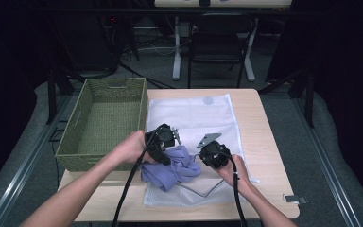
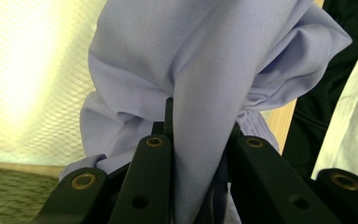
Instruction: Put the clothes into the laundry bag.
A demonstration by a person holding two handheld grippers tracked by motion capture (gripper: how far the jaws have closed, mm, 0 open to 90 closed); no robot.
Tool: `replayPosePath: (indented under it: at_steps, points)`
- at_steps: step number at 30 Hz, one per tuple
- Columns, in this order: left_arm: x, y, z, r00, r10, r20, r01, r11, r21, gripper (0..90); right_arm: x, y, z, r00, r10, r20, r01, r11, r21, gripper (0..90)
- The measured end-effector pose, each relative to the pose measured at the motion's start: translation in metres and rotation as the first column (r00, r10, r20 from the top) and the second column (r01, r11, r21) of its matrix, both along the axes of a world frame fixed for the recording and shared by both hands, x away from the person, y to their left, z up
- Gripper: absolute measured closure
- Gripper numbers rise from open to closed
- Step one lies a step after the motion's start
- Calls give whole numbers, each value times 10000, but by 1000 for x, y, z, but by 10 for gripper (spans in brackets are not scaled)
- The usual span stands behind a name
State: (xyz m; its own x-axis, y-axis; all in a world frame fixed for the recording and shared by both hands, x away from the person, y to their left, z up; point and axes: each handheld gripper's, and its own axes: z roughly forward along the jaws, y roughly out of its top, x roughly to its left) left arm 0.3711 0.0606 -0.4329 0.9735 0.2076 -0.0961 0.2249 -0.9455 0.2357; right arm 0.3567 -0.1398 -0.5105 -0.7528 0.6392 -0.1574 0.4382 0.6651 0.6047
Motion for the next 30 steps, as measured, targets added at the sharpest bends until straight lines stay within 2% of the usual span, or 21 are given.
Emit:
replayPosePath:
  at_steps: [6, 10, 11, 16, 24, 30]
  points:
    - [-4, -3, -21, 9998, 32, -219, -34, 9999, -111, 809, 0, -1, 0, 10000, -15, -6, 15, 10000, 21, 874]
    - [-7, -3, -35, 9993, 155, -337, -162, 9996, -224, 805, 0, 0, 0, 10000, 24, -53, -24, 10000, 2, 874]
    - [-9, -3, -39, 9990, 312, -335, -321, 9991, -275, 804, -1, 0, 0, 10000, 20, -69, -20, 10000, 5, 874]
    - [-13, -3, -59, 9979, 578, -286, -582, 9982, -145, 800, -1, 1, 0, 10000, 62, -58, -62, 10000, -37, 874]
    - [-21, 0, -84, 9942, 998, -396, -1028, 9910, -854, 789, -3, 3, -1, 9999, 97, -125, -98, 9999, -114, 874]
    - [-22, 1, -95, 9919, 1245, -260, -1264, 9874, -950, 744, -4, 4, -3, 9997, 141, -177, -145, 9996, -247, 874]
